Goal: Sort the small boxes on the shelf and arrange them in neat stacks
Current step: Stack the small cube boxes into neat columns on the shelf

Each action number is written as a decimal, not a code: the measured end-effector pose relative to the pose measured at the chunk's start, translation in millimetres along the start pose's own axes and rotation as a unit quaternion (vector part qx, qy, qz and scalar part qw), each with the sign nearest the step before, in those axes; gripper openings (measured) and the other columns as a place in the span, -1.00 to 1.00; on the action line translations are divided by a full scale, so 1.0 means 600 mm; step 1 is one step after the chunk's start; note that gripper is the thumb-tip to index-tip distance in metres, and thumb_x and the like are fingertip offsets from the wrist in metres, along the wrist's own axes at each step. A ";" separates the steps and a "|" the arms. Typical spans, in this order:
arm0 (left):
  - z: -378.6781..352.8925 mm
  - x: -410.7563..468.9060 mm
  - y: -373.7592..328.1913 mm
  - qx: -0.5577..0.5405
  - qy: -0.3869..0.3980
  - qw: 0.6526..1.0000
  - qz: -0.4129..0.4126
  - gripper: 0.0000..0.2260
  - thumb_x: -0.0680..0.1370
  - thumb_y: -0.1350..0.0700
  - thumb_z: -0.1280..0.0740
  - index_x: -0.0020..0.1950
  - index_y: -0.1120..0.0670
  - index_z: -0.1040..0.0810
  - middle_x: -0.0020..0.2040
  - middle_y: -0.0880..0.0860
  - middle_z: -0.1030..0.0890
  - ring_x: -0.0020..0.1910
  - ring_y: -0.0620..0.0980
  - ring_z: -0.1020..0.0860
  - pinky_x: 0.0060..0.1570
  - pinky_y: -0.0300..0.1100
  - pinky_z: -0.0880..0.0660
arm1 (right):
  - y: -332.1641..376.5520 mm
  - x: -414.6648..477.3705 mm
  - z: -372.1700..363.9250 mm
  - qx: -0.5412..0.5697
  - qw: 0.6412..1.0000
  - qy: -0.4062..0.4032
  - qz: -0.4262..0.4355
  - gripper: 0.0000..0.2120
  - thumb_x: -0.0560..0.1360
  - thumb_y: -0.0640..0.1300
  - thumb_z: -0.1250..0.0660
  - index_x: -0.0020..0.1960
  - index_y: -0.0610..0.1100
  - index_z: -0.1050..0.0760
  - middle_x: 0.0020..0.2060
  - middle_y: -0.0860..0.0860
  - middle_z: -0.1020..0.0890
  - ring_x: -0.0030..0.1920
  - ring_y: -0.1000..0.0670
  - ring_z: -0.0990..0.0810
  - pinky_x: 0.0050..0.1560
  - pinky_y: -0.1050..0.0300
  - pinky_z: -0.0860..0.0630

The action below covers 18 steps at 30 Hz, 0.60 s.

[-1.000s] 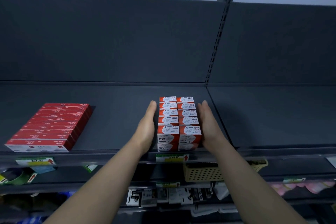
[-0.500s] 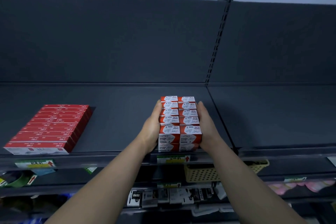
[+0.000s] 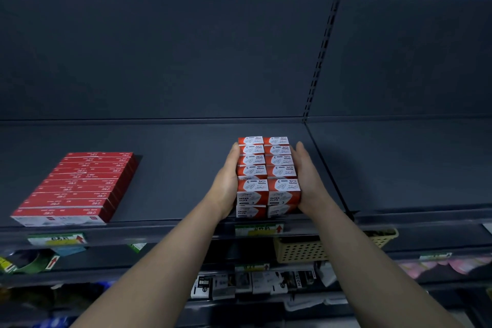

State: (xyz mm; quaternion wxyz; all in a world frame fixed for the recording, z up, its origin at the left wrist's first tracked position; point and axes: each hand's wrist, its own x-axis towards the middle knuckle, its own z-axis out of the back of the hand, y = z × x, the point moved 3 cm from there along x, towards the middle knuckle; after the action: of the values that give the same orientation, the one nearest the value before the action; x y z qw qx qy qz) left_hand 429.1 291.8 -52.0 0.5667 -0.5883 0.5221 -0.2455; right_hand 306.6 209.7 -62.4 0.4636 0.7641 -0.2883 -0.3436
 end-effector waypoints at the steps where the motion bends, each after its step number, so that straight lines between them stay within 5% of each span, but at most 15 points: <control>1: 0.002 -0.001 0.001 0.004 0.007 1.000 -0.003 -0.55 0.56 -0.30 -0.05 0.15 -0.06 -0.56 0.09 0.08 -0.67 0.09 0.09 -0.63 0.25 0.12 -0.45 | 0.003 -0.004 0.000 -0.008 1.000 0.004 0.005 -0.46 0.60 0.25 0.07 0.14 -0.02 -0.58 0.09 -0.09 -0.66 0.10 -0.09 -0.64 0.09 -0.03 -0.52; 5: 0.026 -0.013 0.008 0.056 0.053 0.996 -0.041 -0.33 0.42 -0.41 -0.25 0.44 -0.11 -0.32 0.33 -0.05 -0.52 0.30 -0.01 -0.50 0.37 0.08 -0.31 | 0.019 -0.031 0.012 -0.055 0.996 0.019 0.064 -0.54 0.65 0.05 0.01 -0.03 0.00 -0.67 -0.03 -0.08 -0.70 -0.05 0.00 -0.68 -0.16 0.17 -0.58; 8: 0.047 -0.032 0.012 0.166 0.079 0.979 -0.093 -0.11 0.28 -0.17 -0.53 0.49 -0.23 -0.10 0.34 -0.28 -0.43 0.32 -0.20 -0.43 0.34 -0.08 -0.35 | 0.022 -0.053 0.042 -0.128 0.987 0.058 0.077 -0.70 0.56 -0.12 -0.13 0.25 -0.02 -0.46 0.06 0.06 -0.66 -0.07 0.17 -0.66 -0.17 0.31 -0.55; 12: 0.041 -0.055 0.015 0.300 0.104 0.936 -0.151 -0.04 0.27 0.19 -0.60 0.41 -0.36 -0.10 0.21 -0.26 -0.54 0.15 -0.26 -0.54 0.03 -0.31 -0.52 | 0.011 -0.072 0.059 -0.314 0.937 0.144 0.058 -0.18 0.32 -0.09 -0.43 0.47 0.19 -0.12 0.32 0.18 -0.47 0.28 0.16 -0.47 0.25 0.07 -0.43; 18: 0.033 -0.060 0.014 0.356 0.062 0.917 -0.171 0.00 0.32 0.19 -0.57 0.42 -0.38 0.03 0.13 -0.38 -0.51 0.07 -0.42 -0.51 -0.14 -0.52 -0.46 | 0.009 -0.078 0.051 -0.415 0.898 0.132 0.055 -0.12 0.33 -0.25 -0.44 0.41 0.32 -0.09 0.19 0.16 -0.57 0.18 0.10 -0.56 0.25 -0.07 -0.49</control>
State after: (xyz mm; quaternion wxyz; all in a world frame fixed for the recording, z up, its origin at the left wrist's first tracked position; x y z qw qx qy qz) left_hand 431.7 333.6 -53.8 0.6541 -0.4118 0.3258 -0.5445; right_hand 254.0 227.6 -55.8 0.7909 0.5234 -0.0970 -0.3020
